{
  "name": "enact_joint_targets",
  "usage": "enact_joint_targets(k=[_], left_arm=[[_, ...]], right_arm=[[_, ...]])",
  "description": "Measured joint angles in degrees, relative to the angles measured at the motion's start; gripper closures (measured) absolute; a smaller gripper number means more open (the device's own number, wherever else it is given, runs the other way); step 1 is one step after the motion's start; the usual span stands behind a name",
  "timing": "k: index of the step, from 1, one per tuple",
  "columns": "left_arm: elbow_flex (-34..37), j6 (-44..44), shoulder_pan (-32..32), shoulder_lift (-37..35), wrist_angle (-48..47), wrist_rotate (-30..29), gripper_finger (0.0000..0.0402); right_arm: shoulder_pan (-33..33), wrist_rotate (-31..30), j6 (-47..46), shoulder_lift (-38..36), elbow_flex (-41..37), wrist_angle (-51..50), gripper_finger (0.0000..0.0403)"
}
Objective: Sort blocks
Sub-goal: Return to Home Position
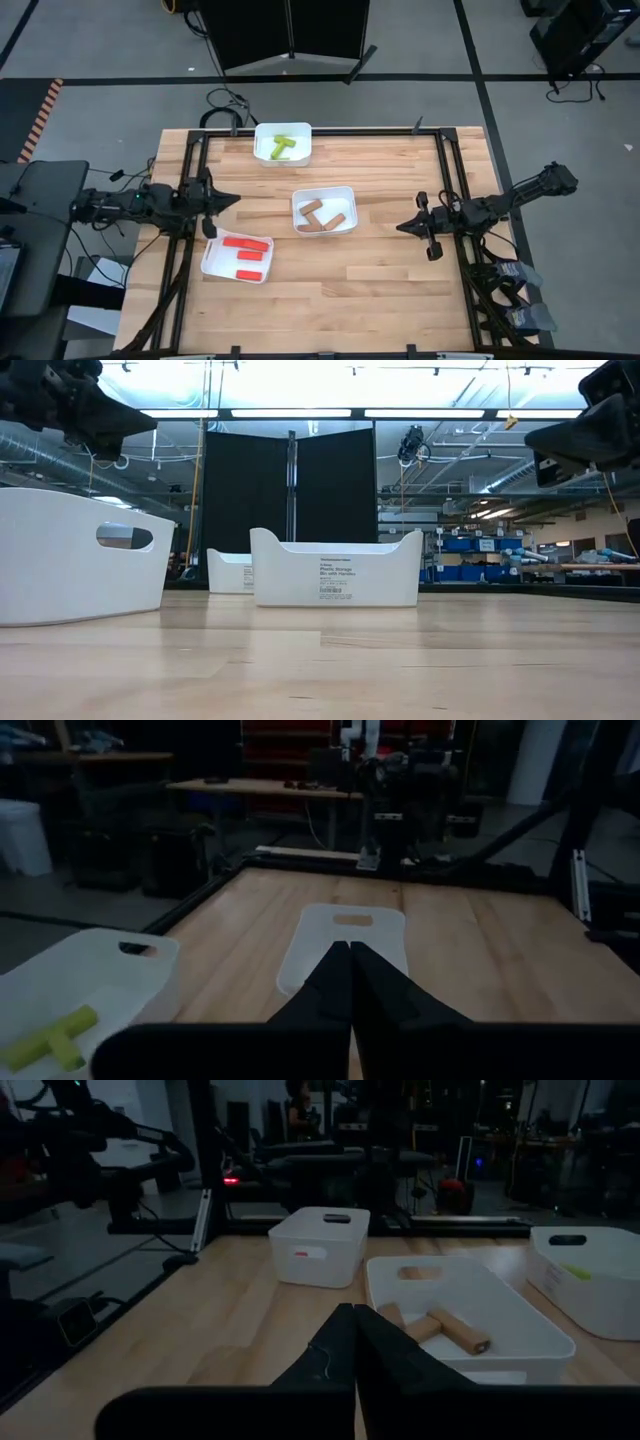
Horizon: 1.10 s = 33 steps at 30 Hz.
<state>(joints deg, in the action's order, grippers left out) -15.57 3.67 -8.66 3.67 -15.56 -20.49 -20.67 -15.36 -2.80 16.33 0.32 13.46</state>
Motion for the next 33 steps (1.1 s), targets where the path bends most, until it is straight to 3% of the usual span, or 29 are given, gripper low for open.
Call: enact_joint_targets(k=[8, 12, 18, 24, 33], left_arm=[[9.2, -3.2, -0.1, 0.0, 14.4, 3.5, 0.0398], [11.3, -3.4, -0.1, 0.0, 14.5, 4.1, 0.0398], [14.4, -4.6, -0.1, 0.0, 18.5, 9.4, 0.0398], [15.1, -4.9, -0.1, 0.0, 19.0, 11.0, 0.0398], [15.1, -7.7, 0.0, 1.5, 17.8, 8.1, 0.0389]], right_arm=[[0.0, 1.2, 0.0, -0.8, 0.0, 0.1, 0.0395], [0.0, 1.9, -2.2, -0.7, 0.0, 0.1, 0.0390], [0.0, 1.7, -10.1, -0.7, 0.0, -0.1, 0.0382], [0.1, 1.5, -4.5, -0.4, 0.0, -0.7, 0.0382], [0.1, 1.4, -5.0, -0.3, 0.0, -0.7, 0.0382]])
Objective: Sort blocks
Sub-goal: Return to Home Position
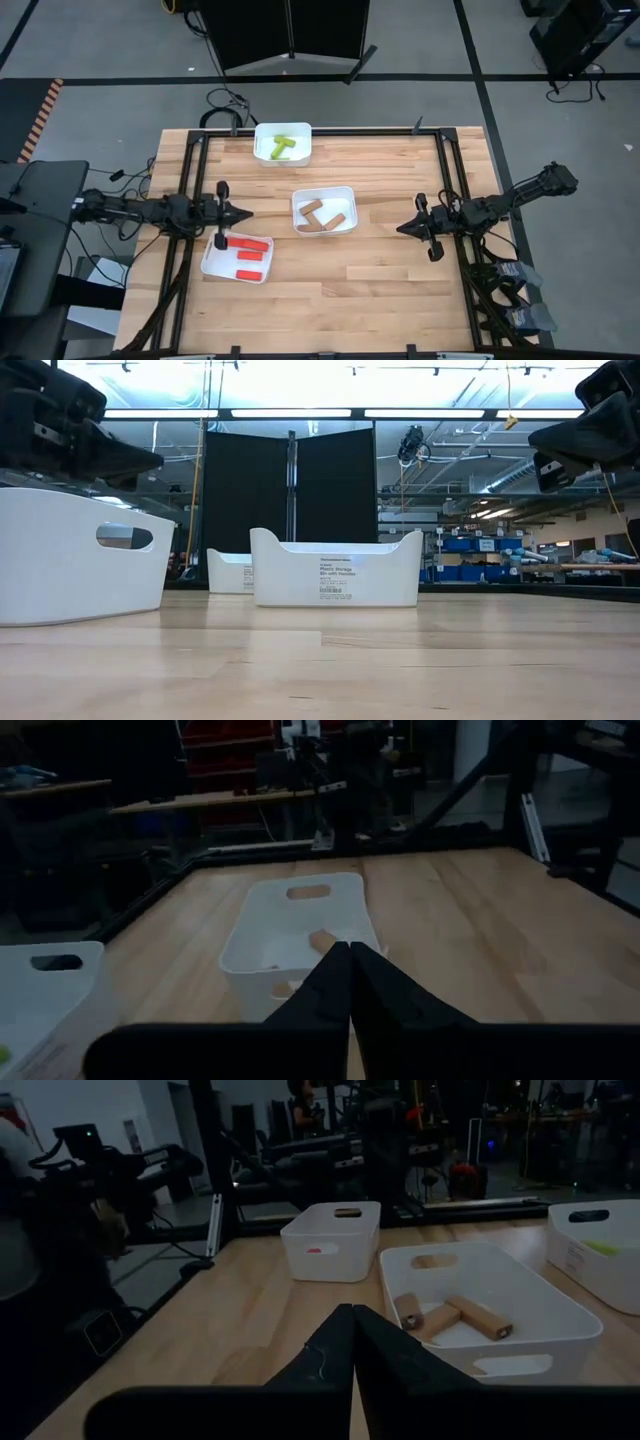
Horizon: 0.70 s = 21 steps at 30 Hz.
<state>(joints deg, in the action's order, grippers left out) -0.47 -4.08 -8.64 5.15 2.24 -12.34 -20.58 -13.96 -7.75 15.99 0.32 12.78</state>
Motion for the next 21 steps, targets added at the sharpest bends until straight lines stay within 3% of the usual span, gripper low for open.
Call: enact_joint_targets(k=[6, 21], left_arm=[[0.0, 6.0, 0.0, 1.3, 0.3, 0.0, 0.0388], [0.0, 5.9, 0.0, 1.2, 1.0, -0.1, 0.0387]], right_arm=[[0.0, 0.0, 0.0, 0.0, 0.0, 0.0, 0.0382], [0.0, 0.0, 0.0, 0.0, 0.0, 0.0, 0.0381]])
